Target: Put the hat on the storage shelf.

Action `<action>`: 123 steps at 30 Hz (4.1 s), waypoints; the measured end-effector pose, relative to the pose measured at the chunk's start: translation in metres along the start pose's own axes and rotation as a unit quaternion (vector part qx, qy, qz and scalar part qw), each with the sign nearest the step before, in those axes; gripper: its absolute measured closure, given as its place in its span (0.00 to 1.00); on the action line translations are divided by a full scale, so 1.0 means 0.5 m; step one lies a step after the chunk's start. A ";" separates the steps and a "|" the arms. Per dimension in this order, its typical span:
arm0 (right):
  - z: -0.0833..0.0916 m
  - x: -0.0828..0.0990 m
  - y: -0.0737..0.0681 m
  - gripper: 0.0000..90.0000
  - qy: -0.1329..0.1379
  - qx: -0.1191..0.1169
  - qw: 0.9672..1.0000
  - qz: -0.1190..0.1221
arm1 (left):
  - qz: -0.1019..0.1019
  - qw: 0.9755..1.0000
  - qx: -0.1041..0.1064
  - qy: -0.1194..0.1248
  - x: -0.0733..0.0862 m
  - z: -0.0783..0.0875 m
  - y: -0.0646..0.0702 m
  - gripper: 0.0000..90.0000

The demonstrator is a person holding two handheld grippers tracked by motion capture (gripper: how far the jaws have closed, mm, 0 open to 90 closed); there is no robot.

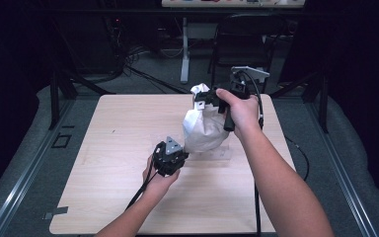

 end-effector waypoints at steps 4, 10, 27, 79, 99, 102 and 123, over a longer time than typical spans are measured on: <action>-0.006 0.001 -0.001 0.90 -0.003 0.001 1.000 0.003 | 0.003 1.000 0.000 -0.002 0.005 -0.002 0.001 0.93; -0.009 0.001 0.008 0.90 -0.003 0.010 1.000 0.003 | 0.022 1.000 0.010 -0.008 0.007 -0.009 -0.005 0.94; -0.025 0.004 0.038 0.91 -0.018 0.025 1.000 0.000 | 0.066 0.997 0.036 -0.016 0.043 -0.026 -0.024 0.94; -0.029 0.004 0.066 0.90 -0.017 0.065 0.998 0.008 | 0.075 0.996 0.043 -0.013 0.063 0.001 -0.025 0.75; 0.013 0.013 0.044 0.79 -0.008 0.078 0.996 0.039 | 0.074 0.997 0.027 0.014 0.090 0.099 -0.088 0.59; 0.023 0.015 0.040 0.78 -0.011 0.083 0.995 0.045 | 0.077 0.997 0.023 0.014 0.101 0.109 -0.099 0.59; 0.092 0.033 0.045 0.62 0.002 0.108 0.991 0.083 | 0.115 0.993 -0.017 -0.001 0.167 0.139 -0.181 0.56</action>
Point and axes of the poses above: each handheld gripper's, and its own axes: z roughly backward along the jaws, x roughly out of its underside, y roughly to its right, the point moved 1 cm from there along -z, roughly forward along the jaws, and after that the axes turned 10 degrees about -x, right-handed, at the moved point
